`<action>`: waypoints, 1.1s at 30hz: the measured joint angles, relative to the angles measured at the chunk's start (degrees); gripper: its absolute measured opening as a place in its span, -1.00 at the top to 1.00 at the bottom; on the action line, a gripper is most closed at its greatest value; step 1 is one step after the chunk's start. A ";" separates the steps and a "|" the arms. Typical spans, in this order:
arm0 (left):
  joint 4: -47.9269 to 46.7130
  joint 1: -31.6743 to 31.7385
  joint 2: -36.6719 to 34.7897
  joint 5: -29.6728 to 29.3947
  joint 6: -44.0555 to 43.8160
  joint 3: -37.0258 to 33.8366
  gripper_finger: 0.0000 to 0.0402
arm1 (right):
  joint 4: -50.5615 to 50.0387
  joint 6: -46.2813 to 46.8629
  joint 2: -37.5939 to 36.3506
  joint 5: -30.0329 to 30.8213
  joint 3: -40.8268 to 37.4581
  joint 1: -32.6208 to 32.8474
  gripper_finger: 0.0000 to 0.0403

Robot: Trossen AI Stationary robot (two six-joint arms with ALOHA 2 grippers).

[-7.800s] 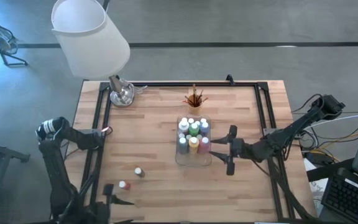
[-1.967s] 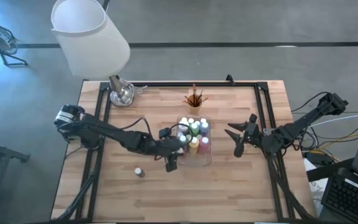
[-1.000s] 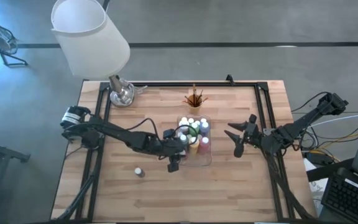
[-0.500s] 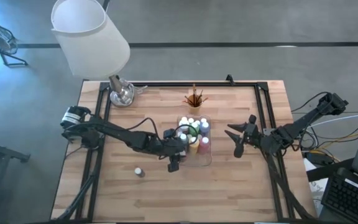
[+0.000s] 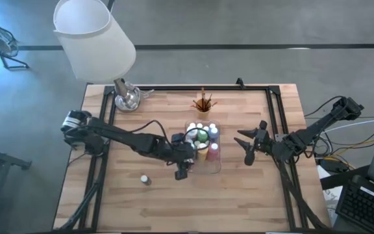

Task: Pick & Place Paint Supplies
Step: Put the small black paint bottle into the transparent bin

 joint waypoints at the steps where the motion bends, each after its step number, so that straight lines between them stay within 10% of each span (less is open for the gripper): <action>1: -1.35 -0.18 -0.22 0.04 -0.02 1.10 0.18 | 0.02 0.00 0.00 -0.06 -0.02 0.00 0.16; 9: -12.21 -5.56 -3.01 0.88 -2.12 9.55 0.18 | 0.09 0.00 0.00 -1.95 -0.07 0.00 0.14; 16: -22.60 -19.74 -5.03 -14.28 -8.92 15.54 0.23 | 0.20 0.00 0.02 -3.03 -0.33 0.00 0.22; 22: -34.92 -34.26 -5.03 -28.80 -27.96 17.00 0.25 | 0.24 0.00 0.00 -3.13 -0.35 0.00 0.26; 33: -46.49 -47.09 -5.03 -25.60 -61.93 11.18 0.21 | 1.04 1.07 0.02 -3.13 -0.35 0.00 0.13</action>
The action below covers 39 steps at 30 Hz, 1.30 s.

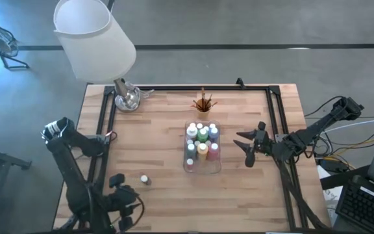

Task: Pick & Place Paint Supplies
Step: Put the small black paint bottle into the transparent bin

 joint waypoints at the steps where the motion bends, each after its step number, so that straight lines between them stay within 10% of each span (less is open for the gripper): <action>1: -1.36 -0.34 0.00 0.59 -2.58 -0.94 0.18 | 0.44 0.00 0.00 0.02 0.00 0.00 0.11; 14: 3.26 -0.60 0.02 10.02 -20.66 -18.53 -0.52 | 0.91 -0.26 0.04 0.02 0.00 0.00 0.13; 39: 41.59 -0.02 0.02 -12.74 -7.63 -44.18 -0.53 | 1.04 -0.24 0.02 0.04 0.00 -0.01 0.09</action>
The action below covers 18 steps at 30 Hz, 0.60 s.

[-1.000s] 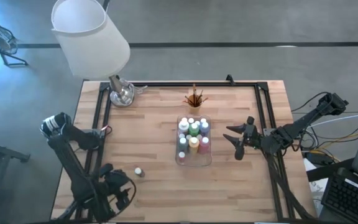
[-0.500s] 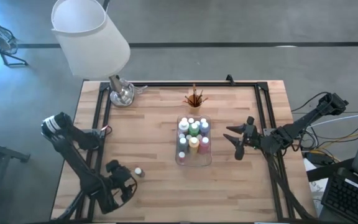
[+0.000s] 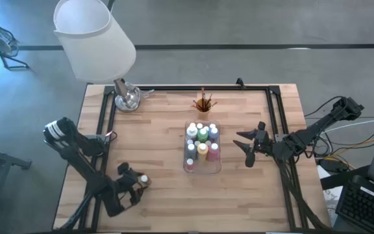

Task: Pick & Place Paint Supplies
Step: Put the small black paint bottle into the transparent bin

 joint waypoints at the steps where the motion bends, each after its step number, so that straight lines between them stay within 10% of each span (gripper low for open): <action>1: 1.43 0.19 0.00 -0.62 1.10 -0.71 -0.53 | 0.00 0.00 0.00 0.00 0.00 -0.01 0.11; 18: 10.23 2.02 0.02 -2.20 8.38 -4.17 -0.13 | -0.04 -0.78 0.00 0.07 -0.04 -0.01 0.31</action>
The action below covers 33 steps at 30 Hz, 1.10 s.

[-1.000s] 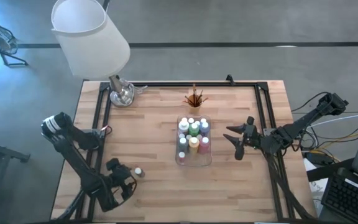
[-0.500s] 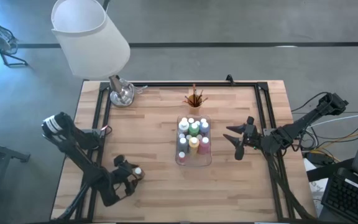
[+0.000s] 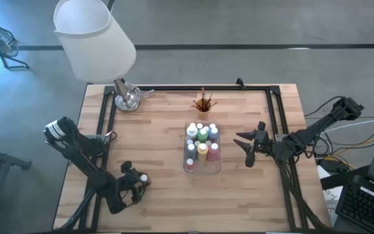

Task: Pick & Place Paint Supplies
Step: Put the small black paint bottle into the transparent bin

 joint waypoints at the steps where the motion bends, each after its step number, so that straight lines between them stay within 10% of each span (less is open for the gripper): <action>1: 0.00 0.00 0.00 0.00 0.00 0.00 -0.07 | 0.00 -0.04 0.00 0.00 0.00 0.00 0.33; 17: 3.47 0.16 0.04 -1.07 2.69 0.97 0.34 | 4.03 -0.15 0.97 -2.97 -0.02 -0.02 0.44; 33: 3.45 10.38 -0.04 6.64 23.36 18.02 0.35 | 32.11 -12.29 22.53 -23.56 5.99 0.02 0.31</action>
